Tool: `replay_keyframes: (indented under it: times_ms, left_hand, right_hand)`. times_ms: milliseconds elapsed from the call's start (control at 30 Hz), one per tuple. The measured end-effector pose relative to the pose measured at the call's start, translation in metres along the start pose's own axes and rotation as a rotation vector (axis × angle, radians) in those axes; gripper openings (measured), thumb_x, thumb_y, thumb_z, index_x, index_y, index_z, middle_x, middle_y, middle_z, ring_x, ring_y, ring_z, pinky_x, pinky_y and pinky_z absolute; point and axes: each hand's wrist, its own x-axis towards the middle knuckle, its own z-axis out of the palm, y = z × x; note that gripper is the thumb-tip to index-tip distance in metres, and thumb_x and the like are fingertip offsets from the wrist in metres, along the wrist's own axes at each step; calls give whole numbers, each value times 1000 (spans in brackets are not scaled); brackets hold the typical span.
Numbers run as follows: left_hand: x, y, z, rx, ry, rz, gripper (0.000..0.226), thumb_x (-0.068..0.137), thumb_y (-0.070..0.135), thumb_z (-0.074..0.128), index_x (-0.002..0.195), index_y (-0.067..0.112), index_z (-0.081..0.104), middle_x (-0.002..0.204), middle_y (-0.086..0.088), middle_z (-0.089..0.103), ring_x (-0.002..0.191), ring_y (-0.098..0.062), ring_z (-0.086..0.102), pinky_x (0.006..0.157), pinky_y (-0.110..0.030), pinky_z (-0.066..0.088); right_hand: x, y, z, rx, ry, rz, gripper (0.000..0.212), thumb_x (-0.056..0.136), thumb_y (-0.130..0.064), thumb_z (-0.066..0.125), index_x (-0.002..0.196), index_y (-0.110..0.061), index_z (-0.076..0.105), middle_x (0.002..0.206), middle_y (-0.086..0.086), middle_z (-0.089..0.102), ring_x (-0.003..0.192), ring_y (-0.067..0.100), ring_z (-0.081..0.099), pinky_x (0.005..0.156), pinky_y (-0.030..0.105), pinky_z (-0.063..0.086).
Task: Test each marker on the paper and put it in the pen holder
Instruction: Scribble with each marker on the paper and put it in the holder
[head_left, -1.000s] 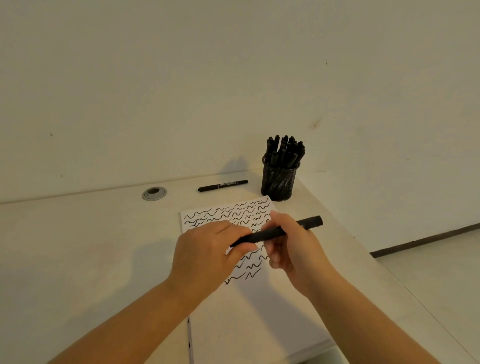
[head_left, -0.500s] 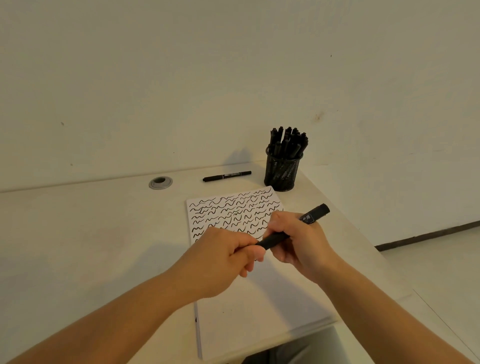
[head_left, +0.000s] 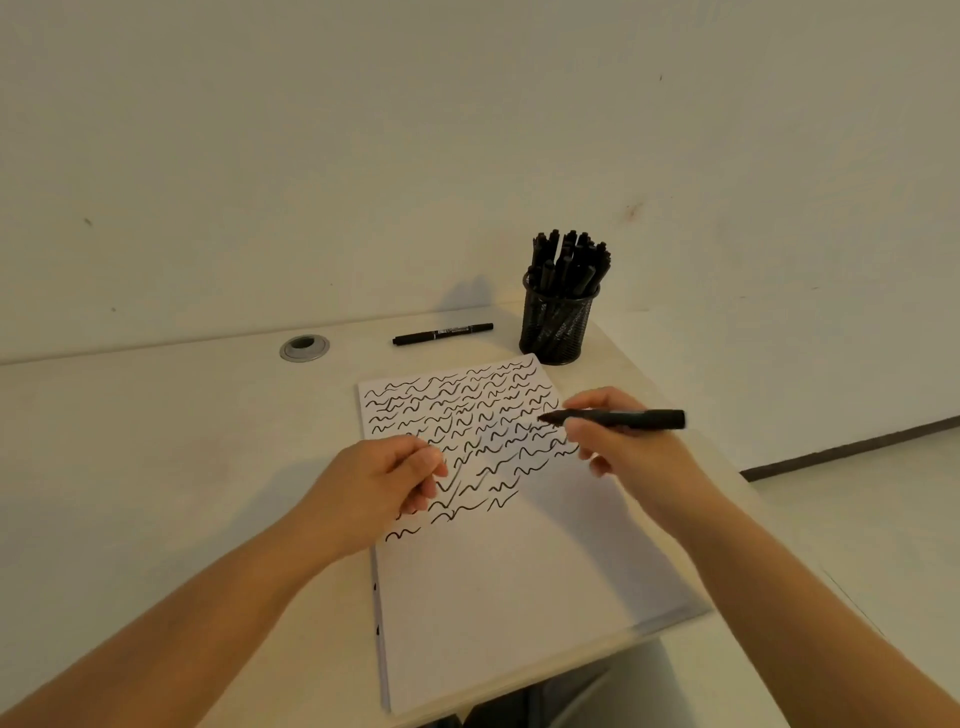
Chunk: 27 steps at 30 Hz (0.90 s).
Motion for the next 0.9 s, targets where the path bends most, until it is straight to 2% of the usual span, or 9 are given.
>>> replay_keyframes:
  times_ms: [100,200,267,333,467,600,667,767,900]
  left_hand:
    - [12,1,15,150,79,145,21,91,30,48,74,29,62,65,18,65,55,3,59,53,-7,42]
    - [23,-1,25,142,116,176,18,90,33,48,76,30,60,63,18,65,57,4,60,54,-7,41]
    - [26,-6,28,193,113,175,18,90,34,48,75,32,58,62,14,64,56,4,58,54,-10,42]
    - [27,-12,27,303,108,199,18,90,37,48,75,33,56,61,11,64,56,2,57,56,-18,44]
    - [25,-15,28,360,94,241,17,90,40,46,75,36,53,62,11,63,62,-5,59,65,-31,51]
    - [27,-15,29,391,102,269,15,89,42,45,78,35,53,61,13,60,61,-4,57,62,-28,49]
    - [27,-15,29,389,99,273,14,88,42,45,78,36,53,61,13,59,60,-3,56,59,-25,46]
    - [26,-17,31,392,91,271,14,88,42,46,78,36,54,60,14,58,58,-3,54,57,-21,43]
    - [26,-18,31,399,78,273,16,88,43,45,74,38,51,58,14,57,56,-2,52,55,-19,39]
  right_hand:
    - [-2,8,11,75,-44,43,9,86,-10,59,85,-16,66,61,-5,66,54,5,56,46,16,42]
    - [-4,19,17,46,84,36,13,87,-15,58,76,-14,64,54,-3,63,48,6,52,46,14,38]
    - [-4,26,15,-62,193,14,15,84,-14,57,70,-15,61,49,-4,59,46,5,50,47,13,38]
    - [-3,28,12,-145,248,-4,16,81,-12,56,66,-18,58,46,-5,56,45,5,49,46,15,38]
    - [-6,28,15,-200,127,-32,18,79,-12,56,66,-23,57,47,-3,57,45,6,48,45,14,37]
    - [-8,27,18,-295,13,-68,17,80,-15,58,67,-26,58,55,5,61,50,10,48,50,22,39]
    - [-7,27,18,-305,47,-71,17,80,-16,58,65,-24,57,56,6,58,51,11,46,50,24,37]
    - [-7,29,16,-300,99,-64,19,80,-15,56,63,-24,55,51,-3,52,47,10,40,46,22,32]
    - [-7,31,13,-343,187,-25,16,78,-17,55,64,-24,53,46,-7,47,43,7,37,47,27,30]
